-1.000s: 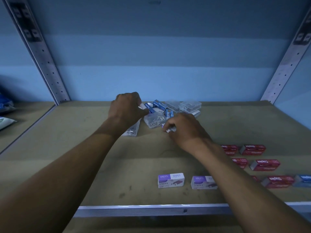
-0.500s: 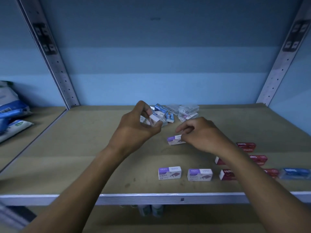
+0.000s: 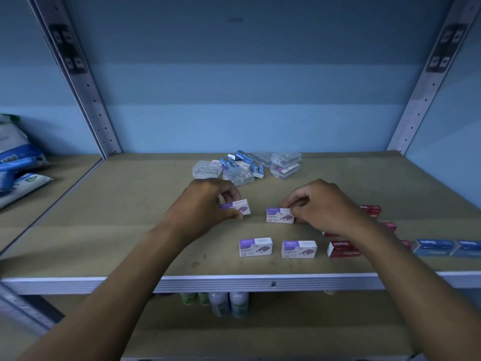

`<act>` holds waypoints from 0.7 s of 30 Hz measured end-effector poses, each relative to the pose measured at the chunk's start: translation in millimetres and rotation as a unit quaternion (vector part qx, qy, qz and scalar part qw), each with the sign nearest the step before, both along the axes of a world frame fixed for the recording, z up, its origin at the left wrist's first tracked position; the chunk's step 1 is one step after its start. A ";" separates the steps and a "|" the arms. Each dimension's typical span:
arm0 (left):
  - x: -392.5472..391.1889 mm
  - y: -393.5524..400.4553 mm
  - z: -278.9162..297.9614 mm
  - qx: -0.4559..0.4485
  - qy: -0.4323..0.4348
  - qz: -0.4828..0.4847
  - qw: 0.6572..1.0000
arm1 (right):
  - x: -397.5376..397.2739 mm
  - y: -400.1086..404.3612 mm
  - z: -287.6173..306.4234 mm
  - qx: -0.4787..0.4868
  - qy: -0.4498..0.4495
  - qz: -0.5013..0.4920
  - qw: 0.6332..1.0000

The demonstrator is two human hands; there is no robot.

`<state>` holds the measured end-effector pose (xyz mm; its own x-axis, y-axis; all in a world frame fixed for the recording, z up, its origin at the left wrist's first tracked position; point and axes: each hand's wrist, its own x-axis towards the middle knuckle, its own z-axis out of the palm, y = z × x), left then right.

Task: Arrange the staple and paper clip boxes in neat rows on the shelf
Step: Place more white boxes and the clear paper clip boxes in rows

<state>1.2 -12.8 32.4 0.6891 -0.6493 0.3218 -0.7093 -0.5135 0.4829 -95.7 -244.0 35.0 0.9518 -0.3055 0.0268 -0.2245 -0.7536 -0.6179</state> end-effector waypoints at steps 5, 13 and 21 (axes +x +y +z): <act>4.0 -4.0 -8.0 0.028 0.025 0.009 0.999 | -0.5 -0.1 -0.5 -0.019 -0.010 0.014 1.000; 8.8 -10.7 -14.9 0.065 0.013 -0.019 0.998 | 0.4 5.2 4.1 -0.021 -0.020 0.049 0.998; 11.8 -5.0 -12.5 0.053 0.015 -0.010 0.998 | 2.7 5.3 6.0 -0.050 -0.033 0.070 0.996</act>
<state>13.0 -17.9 19.9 0.6843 -0.6919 0.2300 -0.7058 -0.5494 0.4472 -92.9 -238.7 41.1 0.9802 -0.1617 0.1142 -0.0735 -0.8328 -0.5486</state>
